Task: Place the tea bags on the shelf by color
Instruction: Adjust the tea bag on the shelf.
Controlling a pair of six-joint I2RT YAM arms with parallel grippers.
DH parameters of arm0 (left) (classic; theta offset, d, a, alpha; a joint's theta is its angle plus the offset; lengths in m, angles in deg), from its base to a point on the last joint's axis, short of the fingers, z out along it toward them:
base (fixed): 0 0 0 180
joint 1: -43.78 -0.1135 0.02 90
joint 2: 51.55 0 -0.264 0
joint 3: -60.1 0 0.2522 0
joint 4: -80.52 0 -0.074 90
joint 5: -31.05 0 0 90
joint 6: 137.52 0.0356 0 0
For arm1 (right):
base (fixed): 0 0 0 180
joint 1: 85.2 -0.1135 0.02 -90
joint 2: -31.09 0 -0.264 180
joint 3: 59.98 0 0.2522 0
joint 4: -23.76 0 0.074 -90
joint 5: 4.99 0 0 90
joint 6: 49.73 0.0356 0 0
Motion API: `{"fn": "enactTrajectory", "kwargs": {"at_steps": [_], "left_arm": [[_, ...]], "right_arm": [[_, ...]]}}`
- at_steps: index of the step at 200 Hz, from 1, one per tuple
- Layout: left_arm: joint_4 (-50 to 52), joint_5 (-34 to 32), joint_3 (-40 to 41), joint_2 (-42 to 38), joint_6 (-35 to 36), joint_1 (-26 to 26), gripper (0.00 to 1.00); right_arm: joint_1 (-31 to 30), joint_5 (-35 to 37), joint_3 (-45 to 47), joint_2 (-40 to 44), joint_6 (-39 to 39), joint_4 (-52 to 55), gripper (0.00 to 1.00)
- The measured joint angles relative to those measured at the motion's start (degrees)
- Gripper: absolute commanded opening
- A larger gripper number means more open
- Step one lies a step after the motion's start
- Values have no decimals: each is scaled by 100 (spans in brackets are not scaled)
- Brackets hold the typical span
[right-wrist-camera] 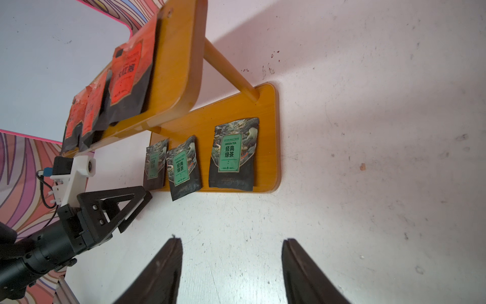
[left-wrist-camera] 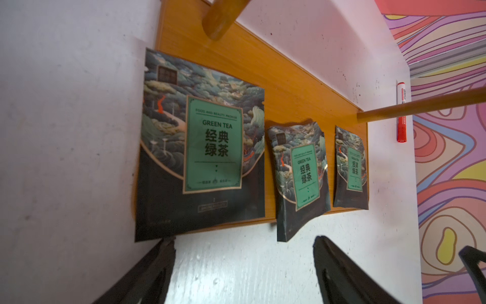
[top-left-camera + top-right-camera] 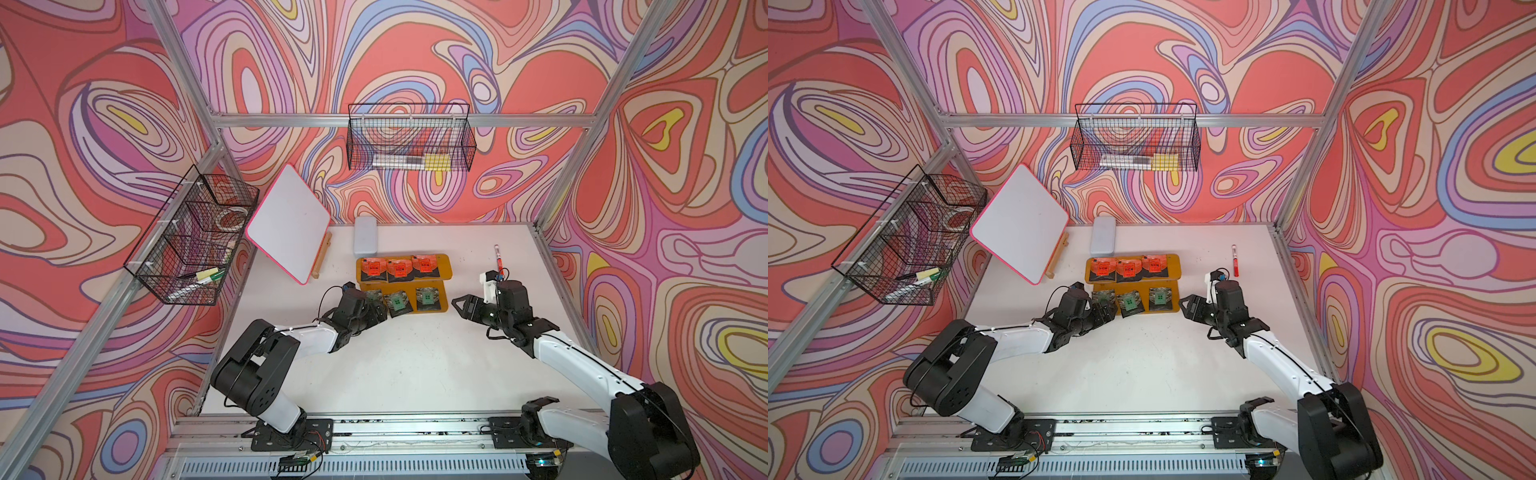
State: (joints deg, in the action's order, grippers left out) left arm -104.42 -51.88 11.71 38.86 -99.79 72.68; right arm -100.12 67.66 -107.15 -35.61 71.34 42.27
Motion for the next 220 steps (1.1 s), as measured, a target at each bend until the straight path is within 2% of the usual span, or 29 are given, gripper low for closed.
{"fn": "enactTrajectory", "kwargs": {"at_steps": [74, 134, 220], "left_arm": [[-13, 271, 35, -39, -2, 35, 85], [-37, 350, -20, -131, -68, 643, 85], [-538, 330, -584, 782, -413, 1161, 84]], "right_arm": [[0, 2, 0, 33, -2, 0, 62], [0, 2, 0, 35, 2, 0, 62], [0, 46, 0, 219, -2, 11, 62]]}}
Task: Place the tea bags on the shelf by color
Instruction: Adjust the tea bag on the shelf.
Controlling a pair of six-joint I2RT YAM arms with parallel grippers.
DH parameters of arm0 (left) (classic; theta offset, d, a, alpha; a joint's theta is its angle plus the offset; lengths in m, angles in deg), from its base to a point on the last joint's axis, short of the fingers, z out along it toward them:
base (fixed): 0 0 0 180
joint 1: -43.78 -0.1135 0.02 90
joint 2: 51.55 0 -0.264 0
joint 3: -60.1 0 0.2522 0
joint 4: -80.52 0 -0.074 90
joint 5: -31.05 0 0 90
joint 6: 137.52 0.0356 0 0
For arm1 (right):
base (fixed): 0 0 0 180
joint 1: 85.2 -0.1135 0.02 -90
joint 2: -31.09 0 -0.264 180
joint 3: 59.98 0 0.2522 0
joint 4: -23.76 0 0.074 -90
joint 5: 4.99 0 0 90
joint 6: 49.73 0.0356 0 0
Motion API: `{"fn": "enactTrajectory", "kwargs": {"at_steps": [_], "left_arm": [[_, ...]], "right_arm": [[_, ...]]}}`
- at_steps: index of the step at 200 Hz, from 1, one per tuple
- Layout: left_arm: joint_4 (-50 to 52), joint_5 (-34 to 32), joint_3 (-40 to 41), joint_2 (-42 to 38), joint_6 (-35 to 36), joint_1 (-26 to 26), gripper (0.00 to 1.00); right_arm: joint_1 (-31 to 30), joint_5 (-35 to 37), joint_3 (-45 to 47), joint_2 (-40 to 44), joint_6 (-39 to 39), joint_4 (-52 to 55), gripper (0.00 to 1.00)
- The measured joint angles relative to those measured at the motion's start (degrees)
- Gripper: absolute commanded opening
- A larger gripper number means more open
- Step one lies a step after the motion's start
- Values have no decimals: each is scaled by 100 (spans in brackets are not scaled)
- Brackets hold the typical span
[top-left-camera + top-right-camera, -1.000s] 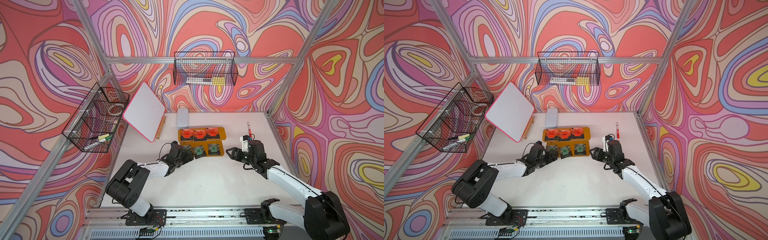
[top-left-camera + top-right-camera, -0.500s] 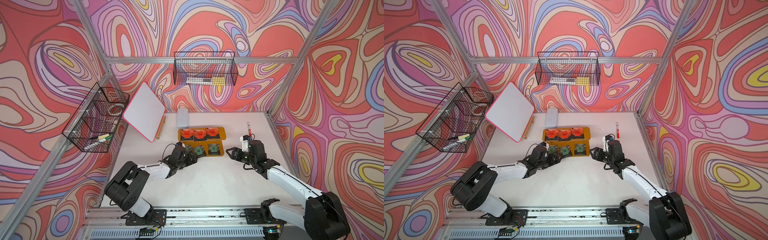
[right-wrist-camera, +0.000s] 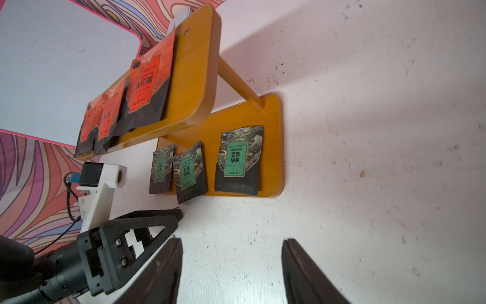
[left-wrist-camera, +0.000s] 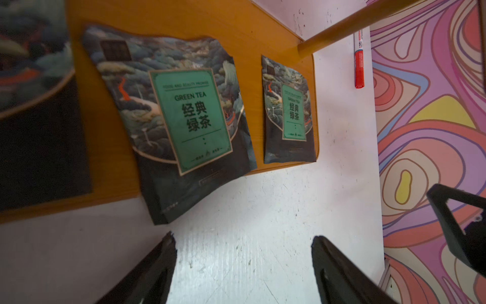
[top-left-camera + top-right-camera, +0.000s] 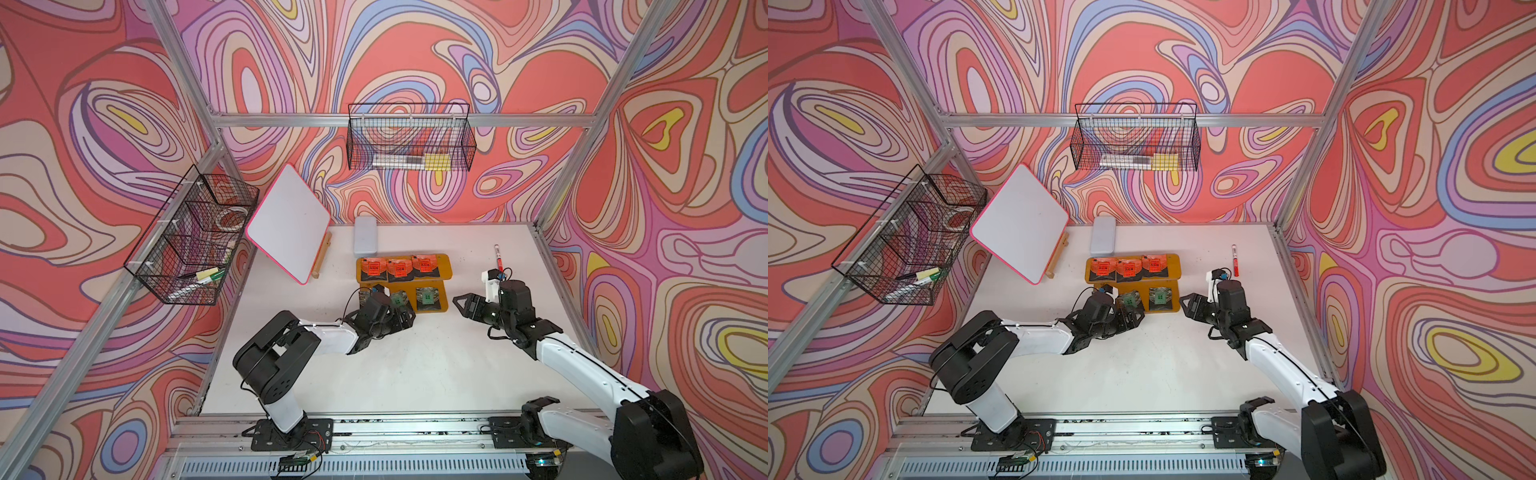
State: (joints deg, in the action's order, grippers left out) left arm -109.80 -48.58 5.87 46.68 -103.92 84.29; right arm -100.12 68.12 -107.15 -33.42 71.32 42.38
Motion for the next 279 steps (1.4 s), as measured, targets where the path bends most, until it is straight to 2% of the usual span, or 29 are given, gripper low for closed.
{"fn": "enactTrajectory", "kwargs": {"at_steps": [61, 175, 279], "left_arm": [[-149, -50, -122, 170, -107, 87, 84], [-269, -562, -120, 210, -197, 85, 85], [-402, -638, -103, 260, -210, 59, 84]], "right_arm": [[0, 44, 0, 42, -17, 114, 62], [0, 63, 0, 83, -46, 203, 62], [0, 66, 0, 120, -57, 247, 62]]}}
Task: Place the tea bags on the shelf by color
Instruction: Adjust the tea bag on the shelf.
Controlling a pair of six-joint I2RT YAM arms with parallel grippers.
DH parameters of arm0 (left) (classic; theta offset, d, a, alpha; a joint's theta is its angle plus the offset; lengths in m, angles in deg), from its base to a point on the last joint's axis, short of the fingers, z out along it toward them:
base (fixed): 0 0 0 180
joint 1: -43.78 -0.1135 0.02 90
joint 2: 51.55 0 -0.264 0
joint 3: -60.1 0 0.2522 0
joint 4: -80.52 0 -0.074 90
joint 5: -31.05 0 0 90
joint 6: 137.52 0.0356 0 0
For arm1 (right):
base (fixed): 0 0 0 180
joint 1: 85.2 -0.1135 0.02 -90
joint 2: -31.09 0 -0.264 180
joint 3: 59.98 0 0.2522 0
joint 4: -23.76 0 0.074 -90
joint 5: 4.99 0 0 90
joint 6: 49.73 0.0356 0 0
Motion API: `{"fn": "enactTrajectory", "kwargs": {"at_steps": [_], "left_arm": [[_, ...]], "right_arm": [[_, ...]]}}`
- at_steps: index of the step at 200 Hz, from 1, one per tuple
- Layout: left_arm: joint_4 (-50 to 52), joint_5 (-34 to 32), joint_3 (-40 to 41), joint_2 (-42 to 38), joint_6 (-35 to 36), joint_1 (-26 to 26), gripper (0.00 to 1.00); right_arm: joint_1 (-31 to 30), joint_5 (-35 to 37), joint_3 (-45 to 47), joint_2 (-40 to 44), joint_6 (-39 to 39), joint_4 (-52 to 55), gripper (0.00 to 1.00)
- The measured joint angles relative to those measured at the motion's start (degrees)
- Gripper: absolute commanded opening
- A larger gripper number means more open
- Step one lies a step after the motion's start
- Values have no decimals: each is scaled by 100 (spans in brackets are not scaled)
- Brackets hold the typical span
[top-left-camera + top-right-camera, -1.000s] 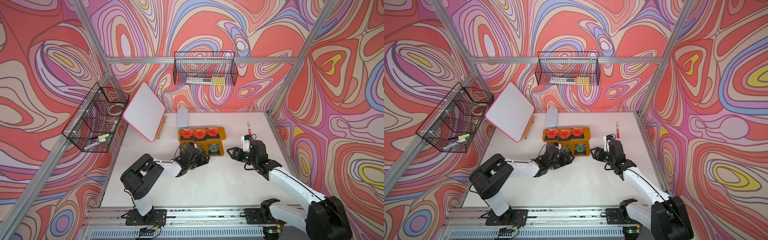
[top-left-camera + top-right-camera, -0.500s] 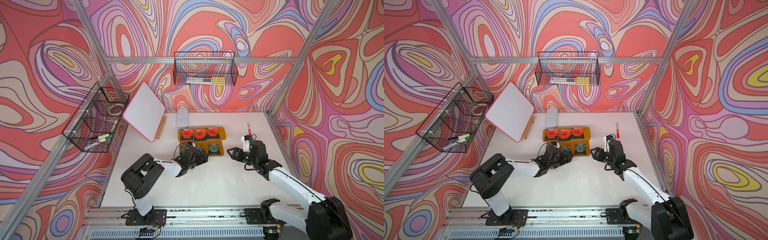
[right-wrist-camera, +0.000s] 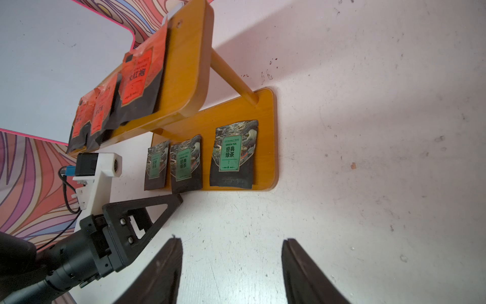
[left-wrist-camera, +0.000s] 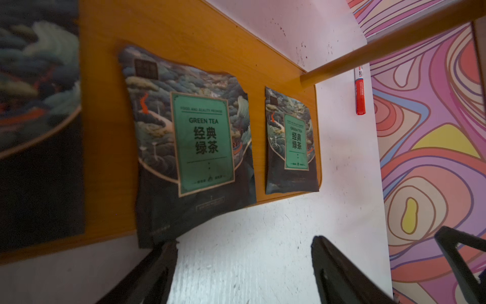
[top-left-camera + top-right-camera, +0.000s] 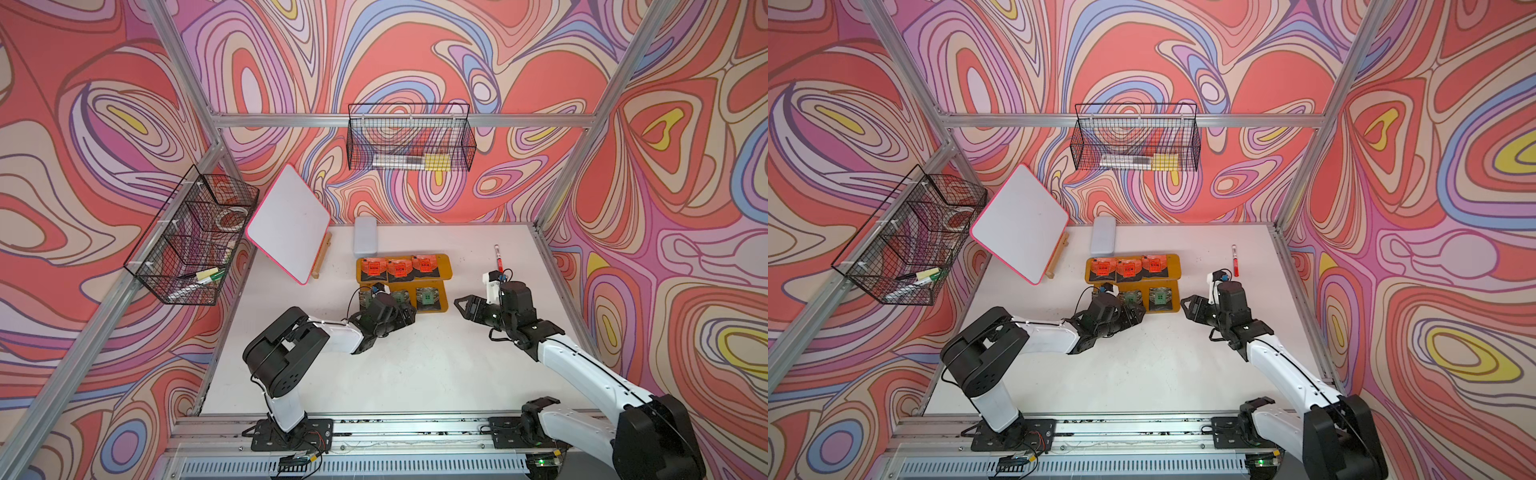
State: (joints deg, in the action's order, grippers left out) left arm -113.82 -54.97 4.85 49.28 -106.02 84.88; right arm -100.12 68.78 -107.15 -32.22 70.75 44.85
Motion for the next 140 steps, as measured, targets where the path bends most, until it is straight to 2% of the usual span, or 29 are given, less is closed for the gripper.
{"fn": "enactTrajectory", "kwargs": {"at_steps": [140], "left_arm": [[-127, 79, 50, 9, 7, -96, 85]], "right_arm": [[0, 4, 0, 31, -7, 2, 62]]}}
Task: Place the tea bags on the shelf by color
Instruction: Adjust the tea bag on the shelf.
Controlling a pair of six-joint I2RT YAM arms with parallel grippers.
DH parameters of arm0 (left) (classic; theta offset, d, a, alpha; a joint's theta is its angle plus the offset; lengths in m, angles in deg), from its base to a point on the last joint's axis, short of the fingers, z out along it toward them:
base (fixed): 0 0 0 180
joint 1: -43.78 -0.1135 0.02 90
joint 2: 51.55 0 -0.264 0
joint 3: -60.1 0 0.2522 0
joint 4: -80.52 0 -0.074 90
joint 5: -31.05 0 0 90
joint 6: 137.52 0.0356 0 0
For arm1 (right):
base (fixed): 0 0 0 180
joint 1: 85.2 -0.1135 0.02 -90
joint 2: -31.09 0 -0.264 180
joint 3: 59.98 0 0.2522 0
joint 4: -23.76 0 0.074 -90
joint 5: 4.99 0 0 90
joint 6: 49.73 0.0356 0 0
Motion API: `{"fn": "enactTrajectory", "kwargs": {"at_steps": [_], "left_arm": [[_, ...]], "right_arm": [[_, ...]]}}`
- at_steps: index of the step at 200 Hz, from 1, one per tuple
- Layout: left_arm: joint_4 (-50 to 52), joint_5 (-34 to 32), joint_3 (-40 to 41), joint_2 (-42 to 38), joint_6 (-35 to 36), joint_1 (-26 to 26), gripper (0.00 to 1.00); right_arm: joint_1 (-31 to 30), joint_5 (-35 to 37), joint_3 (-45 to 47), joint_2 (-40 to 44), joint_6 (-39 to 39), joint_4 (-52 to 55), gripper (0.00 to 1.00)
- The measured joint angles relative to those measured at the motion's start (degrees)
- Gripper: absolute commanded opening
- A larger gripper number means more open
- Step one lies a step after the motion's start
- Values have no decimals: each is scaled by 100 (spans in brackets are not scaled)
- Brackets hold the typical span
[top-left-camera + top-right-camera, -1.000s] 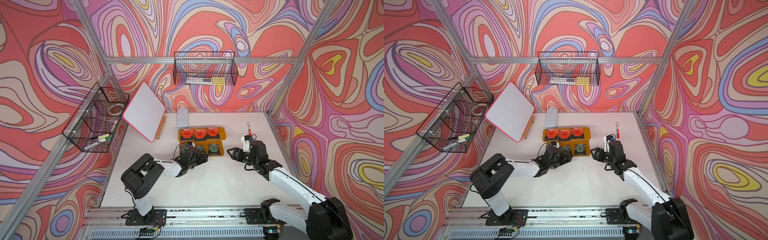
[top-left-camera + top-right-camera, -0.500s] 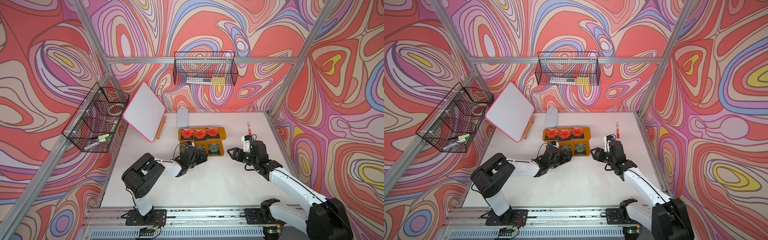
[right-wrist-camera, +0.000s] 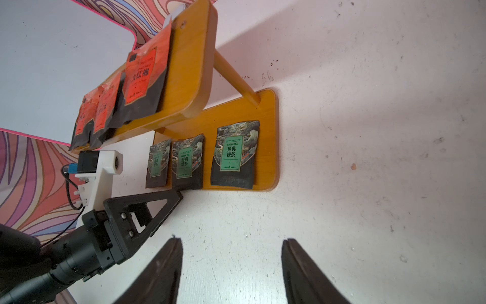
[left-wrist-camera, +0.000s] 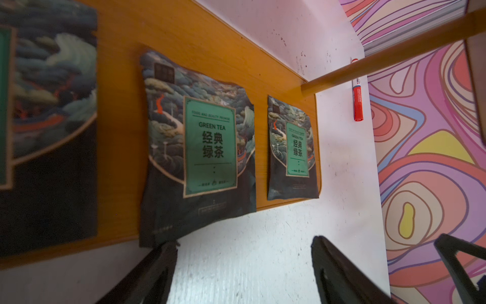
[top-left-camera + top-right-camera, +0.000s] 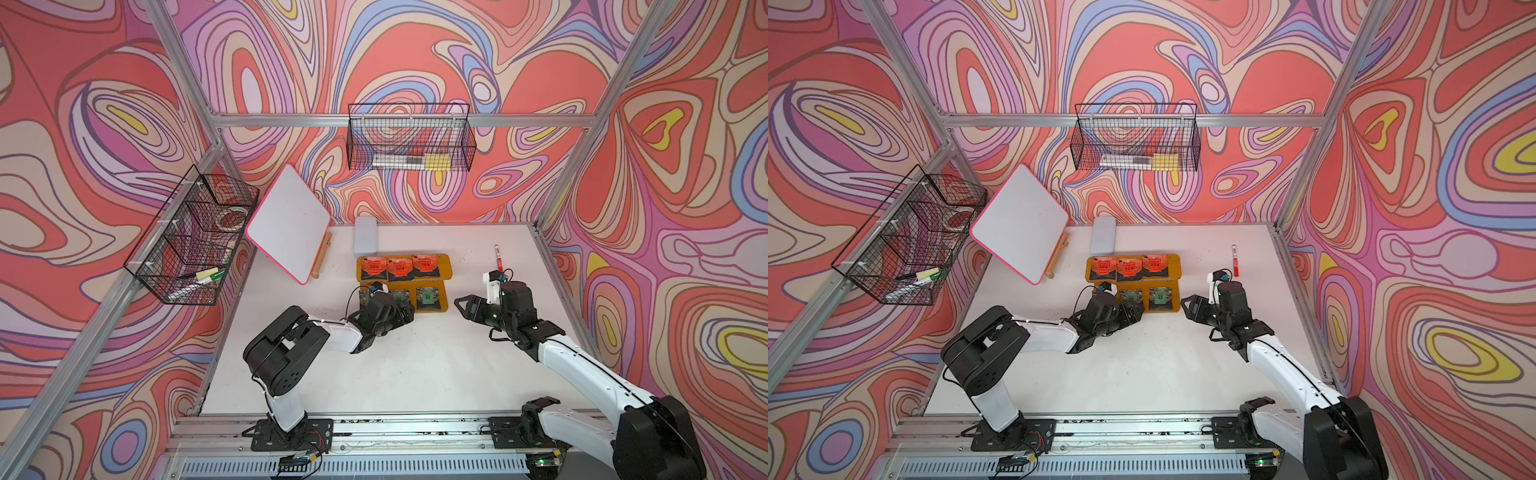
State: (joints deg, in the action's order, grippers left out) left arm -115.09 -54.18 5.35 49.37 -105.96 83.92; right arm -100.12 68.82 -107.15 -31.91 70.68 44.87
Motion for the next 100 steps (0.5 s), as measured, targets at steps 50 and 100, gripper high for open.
{"fn": "enactTrajectory", "kwargs": {"at_steps": [50, 100], "left_arm": [[470, 120, 372, -901, 133, 0, 88], [1574, -249, 756, -2608, 503, 0, 96]], "right_arm": [[0, 61, 0, 127, -33, 20, 62], [0, 173, 0, 210, -120, 103, 62]]}}
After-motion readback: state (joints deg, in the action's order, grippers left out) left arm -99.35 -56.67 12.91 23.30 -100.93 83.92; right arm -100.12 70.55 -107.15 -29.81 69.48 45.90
